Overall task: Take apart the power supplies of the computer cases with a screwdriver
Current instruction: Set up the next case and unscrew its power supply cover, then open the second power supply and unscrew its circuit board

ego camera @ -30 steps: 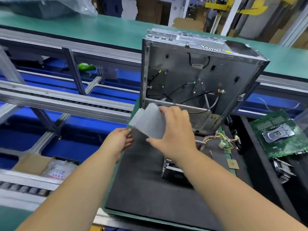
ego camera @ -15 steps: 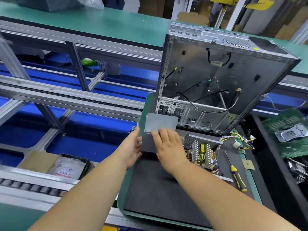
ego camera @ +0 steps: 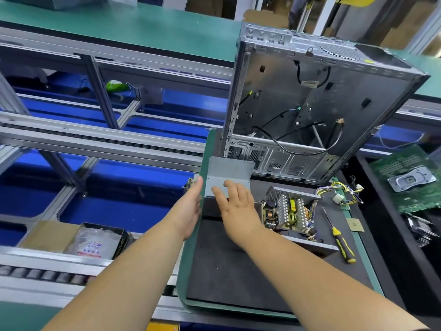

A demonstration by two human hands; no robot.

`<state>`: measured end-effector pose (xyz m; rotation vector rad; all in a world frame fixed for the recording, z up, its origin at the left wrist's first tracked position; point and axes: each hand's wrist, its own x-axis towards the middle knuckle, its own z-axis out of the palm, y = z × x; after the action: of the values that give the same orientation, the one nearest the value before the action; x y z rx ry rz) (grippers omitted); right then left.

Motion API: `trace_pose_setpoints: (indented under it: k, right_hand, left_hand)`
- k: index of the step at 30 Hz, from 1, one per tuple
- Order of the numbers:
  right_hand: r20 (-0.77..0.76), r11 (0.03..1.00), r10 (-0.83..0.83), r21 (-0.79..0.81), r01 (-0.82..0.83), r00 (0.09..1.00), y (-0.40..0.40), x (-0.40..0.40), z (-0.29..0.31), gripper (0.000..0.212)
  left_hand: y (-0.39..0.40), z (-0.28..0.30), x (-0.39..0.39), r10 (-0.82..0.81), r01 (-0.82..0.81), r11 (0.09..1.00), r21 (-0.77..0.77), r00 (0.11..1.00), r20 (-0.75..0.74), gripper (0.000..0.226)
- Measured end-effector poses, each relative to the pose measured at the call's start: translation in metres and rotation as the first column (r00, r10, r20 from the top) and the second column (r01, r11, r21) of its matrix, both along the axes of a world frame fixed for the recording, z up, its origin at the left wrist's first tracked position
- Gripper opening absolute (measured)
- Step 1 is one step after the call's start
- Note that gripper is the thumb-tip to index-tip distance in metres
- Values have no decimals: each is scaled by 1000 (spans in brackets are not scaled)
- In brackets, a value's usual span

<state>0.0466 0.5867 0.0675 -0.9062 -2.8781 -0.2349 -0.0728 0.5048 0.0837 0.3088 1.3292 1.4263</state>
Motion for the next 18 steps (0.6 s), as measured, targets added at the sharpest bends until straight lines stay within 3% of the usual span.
trace_pose_setpoints:
  k: [3, 6, 9, 13, 18]
  right_hand:
    - [109, 972, -26, -231, 51, 994, -2, 1, 0, 89]
    - [-17, 965, 11, -261, -15, 1000, -6, 5, 11, 85]
    - [-171, 976, -7, -215, -31, 985, -2, 21, 36, 77]
    - [-344, 973, -149, -218, 76, 927, 29, 60, 68, 64]
    - [-339, 887, -402, -375, 269, 851, 83, 130, 72, 39]
  left_hand:
    - [-2, 3, 0, 5, -6, 1000, -19, 998, -63, 78]
    - [-2, 5, 1, 35, -30, 999, 24, 965, -259, 65]
    - [1, 7, 9, 70, -53, 997, 47, 863, -500, 51]
    - [11, 19, 31, 94, -4, 992, 127, 697, -711, 41]
    - [28, 22, 70, 42, 115, 985, 127, 556, -830, 36]
